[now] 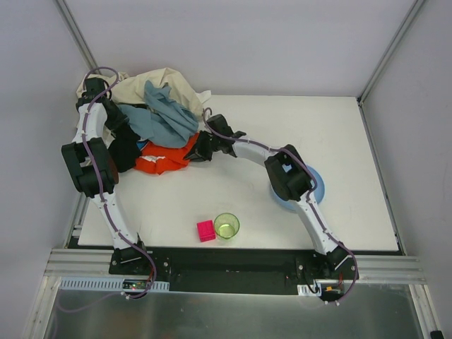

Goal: Pick out a specific cloth from the pile

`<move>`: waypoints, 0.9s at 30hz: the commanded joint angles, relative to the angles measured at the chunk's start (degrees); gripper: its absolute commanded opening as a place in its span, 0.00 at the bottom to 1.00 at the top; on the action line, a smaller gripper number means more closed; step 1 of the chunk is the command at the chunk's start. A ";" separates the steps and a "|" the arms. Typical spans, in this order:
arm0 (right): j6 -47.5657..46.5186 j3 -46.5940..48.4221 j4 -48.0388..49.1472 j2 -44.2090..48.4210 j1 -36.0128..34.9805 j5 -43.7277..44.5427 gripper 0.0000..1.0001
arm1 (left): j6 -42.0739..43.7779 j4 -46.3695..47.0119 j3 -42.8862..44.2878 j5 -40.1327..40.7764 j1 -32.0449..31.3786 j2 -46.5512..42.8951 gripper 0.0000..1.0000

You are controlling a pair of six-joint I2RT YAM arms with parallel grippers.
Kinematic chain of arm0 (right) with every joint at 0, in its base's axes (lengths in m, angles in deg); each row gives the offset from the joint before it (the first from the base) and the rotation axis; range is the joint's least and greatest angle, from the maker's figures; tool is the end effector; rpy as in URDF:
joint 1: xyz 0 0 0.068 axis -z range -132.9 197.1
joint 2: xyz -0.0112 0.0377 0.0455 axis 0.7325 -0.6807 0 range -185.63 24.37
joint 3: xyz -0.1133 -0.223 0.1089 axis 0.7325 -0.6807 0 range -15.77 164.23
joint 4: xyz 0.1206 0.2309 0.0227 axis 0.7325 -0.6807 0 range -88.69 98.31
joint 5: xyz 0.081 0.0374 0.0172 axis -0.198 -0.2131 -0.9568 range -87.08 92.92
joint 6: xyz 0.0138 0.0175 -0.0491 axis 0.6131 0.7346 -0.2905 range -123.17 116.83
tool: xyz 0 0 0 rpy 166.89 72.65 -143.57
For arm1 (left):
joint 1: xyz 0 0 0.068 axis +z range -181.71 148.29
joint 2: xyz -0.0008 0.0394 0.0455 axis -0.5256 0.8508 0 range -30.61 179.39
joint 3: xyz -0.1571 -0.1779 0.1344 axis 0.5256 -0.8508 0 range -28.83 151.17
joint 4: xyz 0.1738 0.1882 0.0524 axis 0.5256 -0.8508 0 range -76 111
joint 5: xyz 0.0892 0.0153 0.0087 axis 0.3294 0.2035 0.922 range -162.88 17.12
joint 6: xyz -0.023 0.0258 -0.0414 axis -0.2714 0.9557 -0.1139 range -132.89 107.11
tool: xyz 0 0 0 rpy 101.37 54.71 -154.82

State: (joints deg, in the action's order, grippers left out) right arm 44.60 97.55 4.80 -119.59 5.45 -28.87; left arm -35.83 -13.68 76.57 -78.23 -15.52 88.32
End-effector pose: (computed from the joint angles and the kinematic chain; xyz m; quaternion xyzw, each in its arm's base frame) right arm 0.4068 0.3869 0.1371 -0.0827 0.8555 0.4888 0.1499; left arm 0.4551 0.1287 0.2639 -0.2968 0.8849 -0.0645 0.3531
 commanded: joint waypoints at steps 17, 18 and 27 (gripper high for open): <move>-16.83 2.43 -14.77 23.98 3.41 1.47 0.00 | -0.35 -5.23 1.03 -0.46 0.51 1.65 0.00; -17.09 2.78 -15.12 25.03 3.50 1.56 0.00 | -0.35 -5.23 1.03 -0.54 0.51 1.65 0.00; -20.34 5.51 -19.52 32.59 6.31 1.56 0.00 | -0.70 -5.49 0.94 0.34 0.95 1.74 0.00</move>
State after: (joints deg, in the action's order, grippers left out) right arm 27.03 97.92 -13.01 -97.54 9.14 -25.96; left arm -36.92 -17.57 76.77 -81.62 -15.61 88.35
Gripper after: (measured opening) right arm 0.090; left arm 0.088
